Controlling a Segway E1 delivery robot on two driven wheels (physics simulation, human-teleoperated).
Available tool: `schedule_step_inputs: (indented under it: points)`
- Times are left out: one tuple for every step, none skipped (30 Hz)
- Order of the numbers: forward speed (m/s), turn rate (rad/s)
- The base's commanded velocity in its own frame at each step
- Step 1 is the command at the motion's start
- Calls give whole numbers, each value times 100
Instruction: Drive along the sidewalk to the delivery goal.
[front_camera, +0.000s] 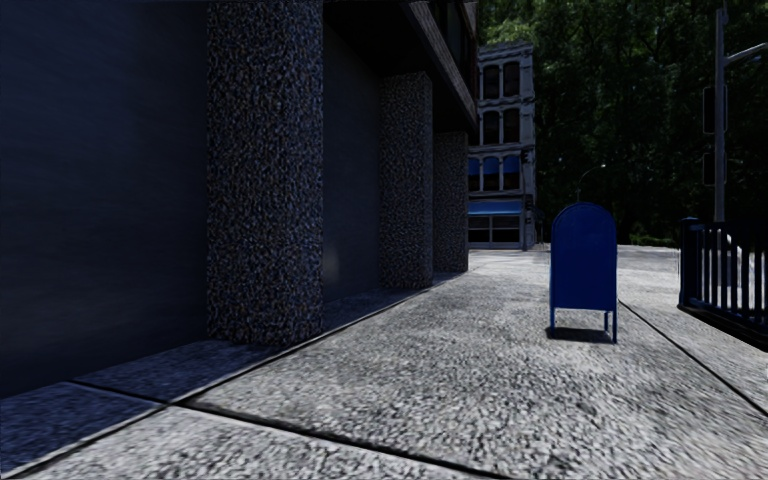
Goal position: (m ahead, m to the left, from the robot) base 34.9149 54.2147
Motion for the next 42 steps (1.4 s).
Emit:
schedule_step_inputs:
  points:
    - [178,0]
    - [178,0]
    - [177,0]
    - [175,0]
    - [175,0]
    - [172,0]
    - [170,0]
    - [169,0]
    - [168,0]
    - [168,0]
    - [168,0]
    - [168,0]
    - [168,0]
    - [168,0]
    - [168,0]
    - [168,0]
    - [168,0]
    - [168,0]
    - [168,0]
    - [168,0]
    - [168,-25]
    - [168,-45]
    - [168,-53]
    - [168,-53]
    - [168,-62]
    - [168,-82]
    - [168,-93]
    - [168,-96]
    - [168,-96]
    - [168,-97]
    - [168,-58]
    - [168,-7]
    - [168,-7]
    - [168,0]
    - [168,0]
    - [168,0]
    - [168,0]
    - [168,0]
    - [168,0]
    - [168,0]
    - [168,0]
    - [168,0]
